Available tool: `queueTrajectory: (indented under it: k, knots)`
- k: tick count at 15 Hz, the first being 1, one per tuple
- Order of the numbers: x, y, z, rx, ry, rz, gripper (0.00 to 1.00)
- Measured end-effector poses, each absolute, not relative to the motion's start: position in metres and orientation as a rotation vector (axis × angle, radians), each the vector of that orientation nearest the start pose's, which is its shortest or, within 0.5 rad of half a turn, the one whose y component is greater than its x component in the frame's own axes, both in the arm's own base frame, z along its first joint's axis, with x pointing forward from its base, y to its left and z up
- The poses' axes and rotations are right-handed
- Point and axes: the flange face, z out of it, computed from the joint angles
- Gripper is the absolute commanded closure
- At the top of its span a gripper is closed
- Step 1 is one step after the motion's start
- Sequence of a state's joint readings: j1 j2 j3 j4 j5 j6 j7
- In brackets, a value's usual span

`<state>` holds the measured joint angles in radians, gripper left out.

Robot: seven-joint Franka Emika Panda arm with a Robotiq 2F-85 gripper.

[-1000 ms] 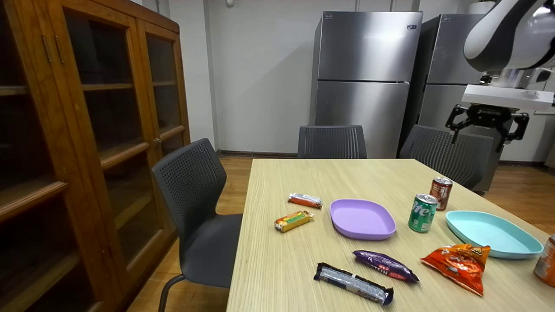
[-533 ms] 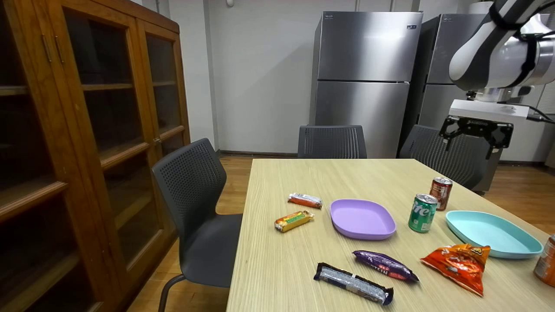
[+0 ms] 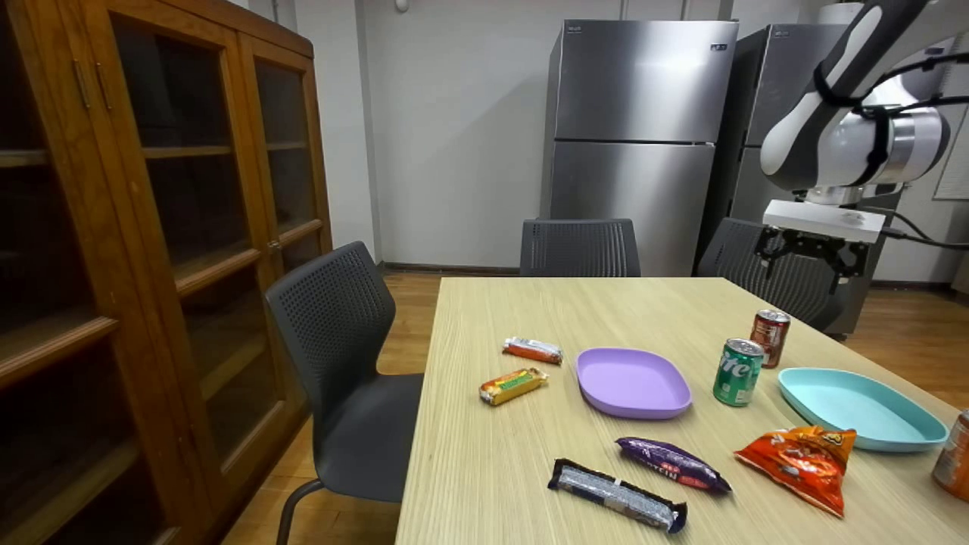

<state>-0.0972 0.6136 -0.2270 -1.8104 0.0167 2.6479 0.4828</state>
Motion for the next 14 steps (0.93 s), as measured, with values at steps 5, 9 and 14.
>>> queueTrajectory:
  k: [5,9,14]
  knots:
    - [0.663,-0.211,0.205,-2.973,1.254,-0.395,0.00]
    - [0.674,-0.216,0.184,-2.975,1.287,-0.373,0.00]
    - [0.686,-0.217,0.163,-2.984,1.313,-0.338,0.00]
